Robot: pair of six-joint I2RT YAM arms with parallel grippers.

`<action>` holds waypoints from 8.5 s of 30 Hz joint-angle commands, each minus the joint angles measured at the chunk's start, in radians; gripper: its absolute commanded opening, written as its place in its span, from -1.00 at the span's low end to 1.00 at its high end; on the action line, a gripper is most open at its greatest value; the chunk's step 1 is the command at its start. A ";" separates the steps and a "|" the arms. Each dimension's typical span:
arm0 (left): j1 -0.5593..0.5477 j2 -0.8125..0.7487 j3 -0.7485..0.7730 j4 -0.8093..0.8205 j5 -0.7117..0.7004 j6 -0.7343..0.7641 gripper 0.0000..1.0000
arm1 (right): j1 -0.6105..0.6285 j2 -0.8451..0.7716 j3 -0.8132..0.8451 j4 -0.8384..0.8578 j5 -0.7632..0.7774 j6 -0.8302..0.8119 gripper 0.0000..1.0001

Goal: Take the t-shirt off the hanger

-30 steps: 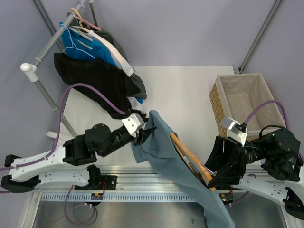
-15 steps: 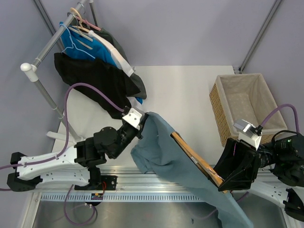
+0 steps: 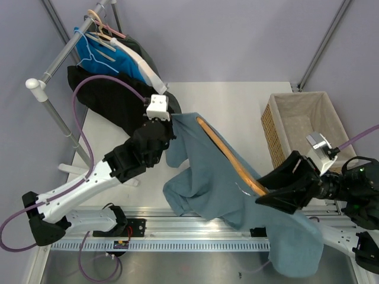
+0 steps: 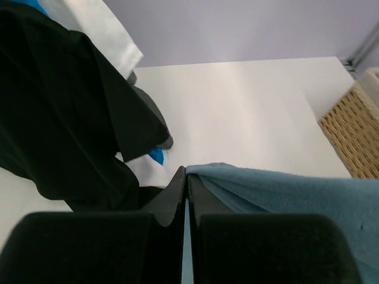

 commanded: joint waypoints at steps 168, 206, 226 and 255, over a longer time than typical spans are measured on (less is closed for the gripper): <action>0.239 0.011 0.215 -0.144 1.605 0.085 -1.00 | 0.003 0.363 -0.087 0.490 0.284 -0.315 -0.97; 0.240 -0.226 0.268 -0.319 1.231 0.101 -1.00 | 0.003 0.110 -0.431 0.284 1.180 -0.453 0.78; 0.240 -0.343 0.325 -0.353 1.025 0.139 -1.00 | -0.502 0.335 -0.313 0.287 0.997 -0.329 -1.00; 0.240 -0.458 0.331 -0.267 0.863 0.124 -1.00 | -0.753 0.885 -0.100 0.317 0.583 -0.197 -1.00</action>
